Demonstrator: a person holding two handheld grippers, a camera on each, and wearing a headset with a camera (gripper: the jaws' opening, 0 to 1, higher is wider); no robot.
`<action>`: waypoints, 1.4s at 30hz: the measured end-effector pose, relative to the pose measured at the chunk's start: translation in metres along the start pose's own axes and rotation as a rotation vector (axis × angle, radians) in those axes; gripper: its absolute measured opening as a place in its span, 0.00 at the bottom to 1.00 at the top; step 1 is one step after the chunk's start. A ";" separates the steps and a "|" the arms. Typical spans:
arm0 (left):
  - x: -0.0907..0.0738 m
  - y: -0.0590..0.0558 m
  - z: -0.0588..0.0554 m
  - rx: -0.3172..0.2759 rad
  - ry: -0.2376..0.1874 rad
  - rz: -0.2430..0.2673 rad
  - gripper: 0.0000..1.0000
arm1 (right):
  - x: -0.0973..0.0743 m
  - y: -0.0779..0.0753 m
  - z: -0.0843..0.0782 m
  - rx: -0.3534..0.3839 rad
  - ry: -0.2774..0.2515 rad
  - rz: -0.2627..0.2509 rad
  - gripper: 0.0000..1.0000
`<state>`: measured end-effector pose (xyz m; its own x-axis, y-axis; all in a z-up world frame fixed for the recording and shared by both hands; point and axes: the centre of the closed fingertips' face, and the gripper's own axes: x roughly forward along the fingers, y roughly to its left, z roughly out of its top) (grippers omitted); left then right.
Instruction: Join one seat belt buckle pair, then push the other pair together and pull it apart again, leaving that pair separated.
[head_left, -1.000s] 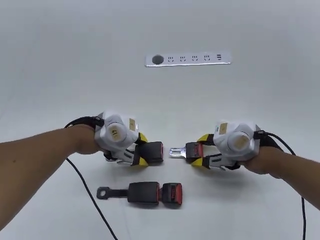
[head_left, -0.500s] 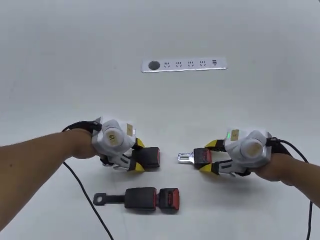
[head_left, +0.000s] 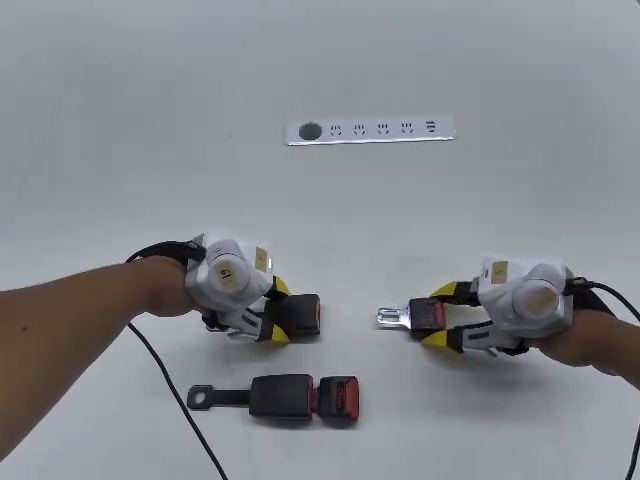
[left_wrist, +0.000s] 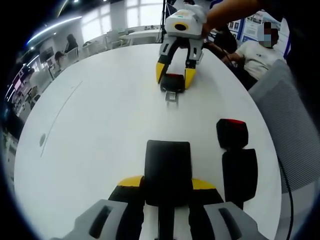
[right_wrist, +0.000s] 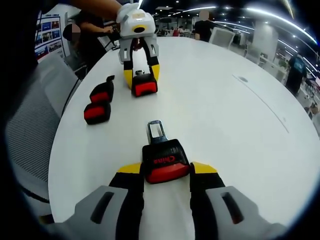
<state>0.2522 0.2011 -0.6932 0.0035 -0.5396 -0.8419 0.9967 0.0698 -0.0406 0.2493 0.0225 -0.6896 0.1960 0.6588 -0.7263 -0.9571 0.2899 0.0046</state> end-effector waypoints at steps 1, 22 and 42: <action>0.000 0.000 0.000 -0.002 0.001 0.002 0.34 | 0.000 0.000 -0.001 0.002 0.002 -0.002 0.35; -0.005 -0.002 0.012 -0.127 0.002 0.023 0.55 | -0.015 -0.011 0.000 0.053 -0.013 -0.105 0.47; -0.080 0.019 0.004 -0.493 -0.232 0.436 0.98 | -0.062 -0.031 0.039 0.397 -0.220 -0.525 0.77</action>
<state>0.2714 0.2423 -0.6240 0.4665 -0.5374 -0.7025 0.7480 0.6636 -0.0109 0.2747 -0.0005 -0.6180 0.6909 0.4751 -0.5448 -0.5811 0.8134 -0.0276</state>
